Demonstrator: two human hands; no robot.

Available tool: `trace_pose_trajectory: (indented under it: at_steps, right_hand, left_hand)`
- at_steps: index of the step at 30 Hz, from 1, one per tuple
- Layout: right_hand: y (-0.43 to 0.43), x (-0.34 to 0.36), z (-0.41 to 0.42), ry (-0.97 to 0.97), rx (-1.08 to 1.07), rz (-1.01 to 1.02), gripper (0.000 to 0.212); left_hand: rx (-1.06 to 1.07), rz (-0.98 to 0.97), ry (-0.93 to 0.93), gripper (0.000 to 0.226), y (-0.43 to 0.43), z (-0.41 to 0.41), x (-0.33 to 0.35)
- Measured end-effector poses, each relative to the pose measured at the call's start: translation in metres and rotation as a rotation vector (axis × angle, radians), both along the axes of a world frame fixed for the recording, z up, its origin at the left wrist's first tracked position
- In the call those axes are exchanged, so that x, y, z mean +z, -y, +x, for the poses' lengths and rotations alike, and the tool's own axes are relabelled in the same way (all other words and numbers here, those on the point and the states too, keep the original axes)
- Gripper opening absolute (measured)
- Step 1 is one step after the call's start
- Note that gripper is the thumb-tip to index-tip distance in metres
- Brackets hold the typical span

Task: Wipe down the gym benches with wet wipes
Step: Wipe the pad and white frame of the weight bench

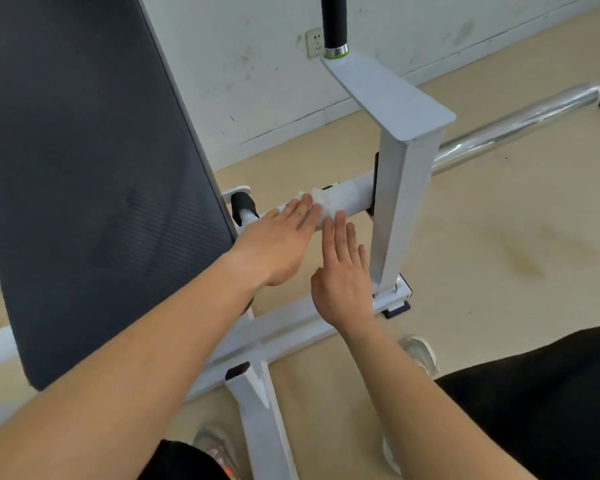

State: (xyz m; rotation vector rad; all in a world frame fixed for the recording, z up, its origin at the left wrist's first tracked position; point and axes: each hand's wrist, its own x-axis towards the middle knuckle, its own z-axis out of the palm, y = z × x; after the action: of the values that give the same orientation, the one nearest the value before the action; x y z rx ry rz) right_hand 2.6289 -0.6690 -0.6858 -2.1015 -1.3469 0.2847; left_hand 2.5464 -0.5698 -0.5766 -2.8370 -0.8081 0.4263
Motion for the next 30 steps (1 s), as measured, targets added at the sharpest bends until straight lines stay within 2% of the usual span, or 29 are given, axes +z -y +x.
trace_pose_trajectory:
  at_steps: [4, 8, 12, 19, 30]
  right_hand:
    - [-0.013, 0.002, -0.015, -0.193, -0.124, 0.103, 0.088]
    - [-0.028, 0.01, -0.017, -0.39, -0.245, 0.21, 0.084]
    - [-0.038, 0.016, -0.017, -0.553, -0.334, 0.301, 0.08]
    - [-0.029, 0.024, -0.063, -0.797, -0.183, 0.309, 0.078]
    - [-0.035, 0.033, -0.009, -0.818, -0.259, 0.348, 0.076]
  left_hand:
    - [-0.205, -0.016, -0.145, 0.069, -0.032, 0.006, 0.015]
    - [-0.248, -0.1, -0.132, 0.066, -0.05, 0.031, 0.024]
    - [-0.315, -0.101, -0.13, 0.065, -0.054, 0.046, 0.024]
    - [-0.234, -0.189, -0.206, 0.061, -0.055, 0.003, 0.041]
    - [-0.172, -0.327, -0.018, 0.058, -0.053, 0.062, 0.034]
